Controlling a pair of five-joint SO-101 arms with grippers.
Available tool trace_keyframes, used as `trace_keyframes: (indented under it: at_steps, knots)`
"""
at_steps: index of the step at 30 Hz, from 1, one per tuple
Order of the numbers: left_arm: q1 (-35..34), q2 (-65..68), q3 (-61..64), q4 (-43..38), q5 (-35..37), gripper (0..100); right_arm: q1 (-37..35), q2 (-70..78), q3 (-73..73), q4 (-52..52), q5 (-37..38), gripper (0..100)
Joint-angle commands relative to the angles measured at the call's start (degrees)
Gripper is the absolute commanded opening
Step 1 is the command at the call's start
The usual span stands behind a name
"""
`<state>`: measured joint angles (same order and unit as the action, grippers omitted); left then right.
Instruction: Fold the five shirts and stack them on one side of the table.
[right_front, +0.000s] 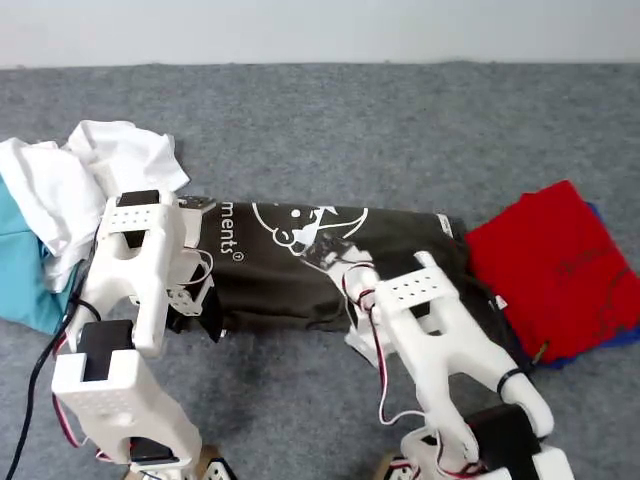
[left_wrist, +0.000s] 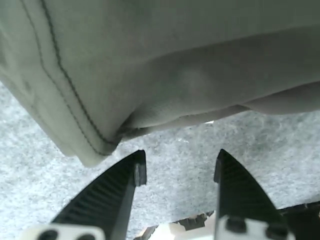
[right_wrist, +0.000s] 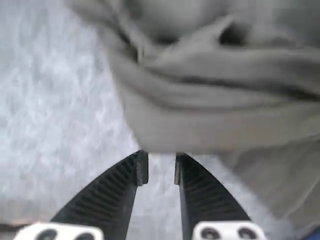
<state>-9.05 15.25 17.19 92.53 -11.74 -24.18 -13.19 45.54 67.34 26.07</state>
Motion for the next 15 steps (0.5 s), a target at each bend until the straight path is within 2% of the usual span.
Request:
trace_keyframes:
  at_steps: [1,15]
  knots:
    - [0.44,-2.37,-0.04,-0.09,-0.97,22,-0.57,-1.98,-0.09,-4.88,-1.85,9.0]
    - [0.44,-2.37,-0.04,-0.26,-0.97,22,-0.57,-1.98,-5.98,-6.64,-2.9,9.0]
